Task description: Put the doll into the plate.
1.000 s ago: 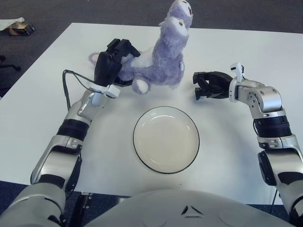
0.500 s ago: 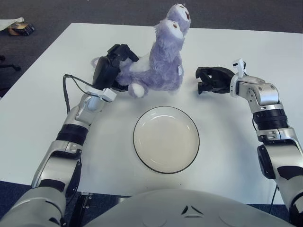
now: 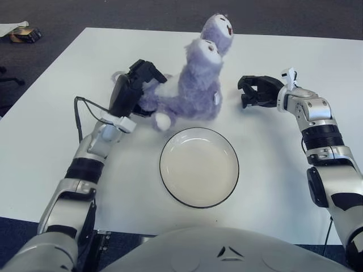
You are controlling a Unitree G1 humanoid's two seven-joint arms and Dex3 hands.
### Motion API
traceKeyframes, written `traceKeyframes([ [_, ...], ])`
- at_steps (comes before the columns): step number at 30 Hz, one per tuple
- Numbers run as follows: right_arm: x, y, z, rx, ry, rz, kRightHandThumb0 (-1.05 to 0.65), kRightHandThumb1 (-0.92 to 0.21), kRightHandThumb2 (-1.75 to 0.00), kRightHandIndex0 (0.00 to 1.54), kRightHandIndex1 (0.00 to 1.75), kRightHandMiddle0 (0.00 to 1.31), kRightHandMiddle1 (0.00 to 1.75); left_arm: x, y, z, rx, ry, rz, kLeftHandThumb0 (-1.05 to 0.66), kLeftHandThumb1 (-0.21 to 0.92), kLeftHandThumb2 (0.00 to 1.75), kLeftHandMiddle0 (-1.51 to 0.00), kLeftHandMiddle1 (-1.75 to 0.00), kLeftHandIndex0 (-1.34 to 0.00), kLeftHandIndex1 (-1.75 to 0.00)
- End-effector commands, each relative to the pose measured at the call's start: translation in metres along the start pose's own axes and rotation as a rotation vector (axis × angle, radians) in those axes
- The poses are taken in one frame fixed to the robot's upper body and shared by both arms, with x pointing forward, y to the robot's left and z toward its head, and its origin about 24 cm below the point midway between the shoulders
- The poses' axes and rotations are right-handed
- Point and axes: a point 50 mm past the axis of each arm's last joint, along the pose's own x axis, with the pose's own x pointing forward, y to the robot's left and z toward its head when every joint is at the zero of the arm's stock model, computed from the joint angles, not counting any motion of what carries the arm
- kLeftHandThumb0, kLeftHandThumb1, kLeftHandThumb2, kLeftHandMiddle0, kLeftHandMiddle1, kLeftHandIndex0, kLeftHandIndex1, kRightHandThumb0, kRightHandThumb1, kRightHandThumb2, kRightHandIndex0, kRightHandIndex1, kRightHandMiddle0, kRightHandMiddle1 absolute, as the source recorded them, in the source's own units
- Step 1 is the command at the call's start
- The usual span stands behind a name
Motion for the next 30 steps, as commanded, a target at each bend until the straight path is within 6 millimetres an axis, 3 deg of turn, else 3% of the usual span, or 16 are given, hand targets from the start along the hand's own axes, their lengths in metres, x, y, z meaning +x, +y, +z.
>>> traceKeyframes([
  [1, 0.0043, -0.0012, -0.024, 0.037, 0.085, -0.013, -0.01, -0.3, -1.33, 0.66, 1.75, 0.42, 1.66, -0.0046, -0.0031, 0.0113, -0.047, -0.024, 0.001, 0.0, -0.09, 1.74, -0.95, -1.64, -0.68, -1.75],
  [14, 0.0092, -0.0029, -0.0202, 0.056, 0.074, -0.014, -0.01, -0.2, -1.41, 0.72, 1.75, 0.53, 1.6, -0.0011, -0.0071, 0.0169, -0.032, -0.112, -0.051, 0.0, -0.08, 1.74, -0.92, -1.67, -0.68, -1.75],
  [30, 0.0119, -0.0072, -0.0185, 0.09, 0.077, -0.029, -0.01, -0.19, -1.45, 0.73, 1.75, 0.5, 1.66, 0.003, -0.0082, 0.0106, 0.061, -0.204, -0.126, -0.01, -0.08, 1.75, -0.88, -1.75, -0.73, -1.69],
])
